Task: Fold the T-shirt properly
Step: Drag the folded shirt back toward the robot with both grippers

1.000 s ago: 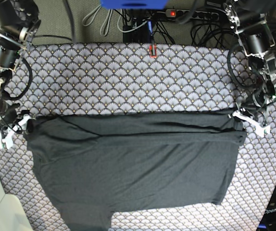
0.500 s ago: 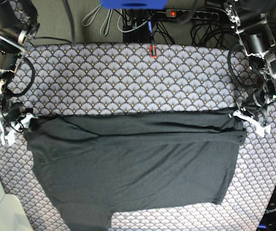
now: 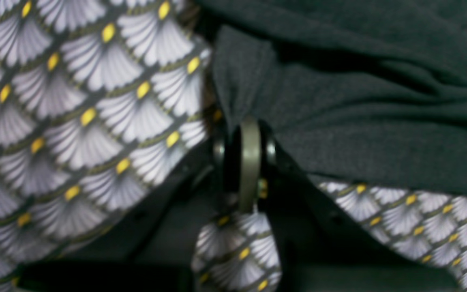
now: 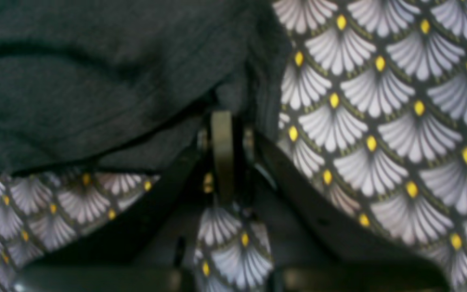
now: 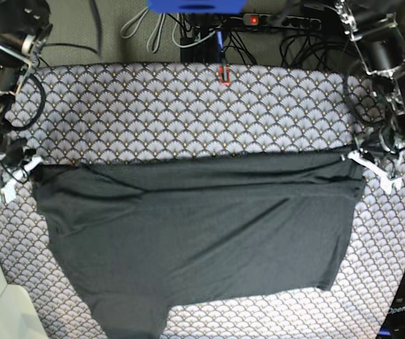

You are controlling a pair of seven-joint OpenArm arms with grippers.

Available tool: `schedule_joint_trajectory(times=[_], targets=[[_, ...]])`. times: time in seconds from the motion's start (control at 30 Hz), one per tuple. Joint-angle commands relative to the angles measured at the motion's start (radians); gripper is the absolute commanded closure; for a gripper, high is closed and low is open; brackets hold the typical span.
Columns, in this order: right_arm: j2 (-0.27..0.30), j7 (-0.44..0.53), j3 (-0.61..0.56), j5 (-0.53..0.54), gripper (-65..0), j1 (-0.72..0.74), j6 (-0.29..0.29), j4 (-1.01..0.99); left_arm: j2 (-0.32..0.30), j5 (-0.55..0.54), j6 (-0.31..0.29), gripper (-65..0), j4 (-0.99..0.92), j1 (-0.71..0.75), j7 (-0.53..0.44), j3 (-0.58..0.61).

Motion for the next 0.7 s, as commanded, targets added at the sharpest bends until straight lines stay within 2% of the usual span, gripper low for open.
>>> schedule_joint_trajectory(times=[0.0,0.3,0.47,0.67], targets=[[0.023,-0.027,0.006,-0.026,0.0,-0.019,-0.005,0.055,-0.021,0.006,0.005,-0.4,0.040,-0.005,-0.003,-0.007],[-0.052,-0.116,0.008,-0.024,0.0,-0.312,-0.005,0.580,-0.032,0.004,0.005,-0.4,0.278,0.139,0.102,-0.007],[-0.080,-0.116,0.043,-0.024,0.0,-0.433,-0.005,0.695,-0.034,0.004,0.005,-0.4,0.378,0.248,0.146,-0.007],[-0.089,-0.116,0.137,-0.024,0.0,-0.493,-0.005,0.723,-0.034,0.010,0.005,-0.4,0.477,0.369,0.151,-0.008]])
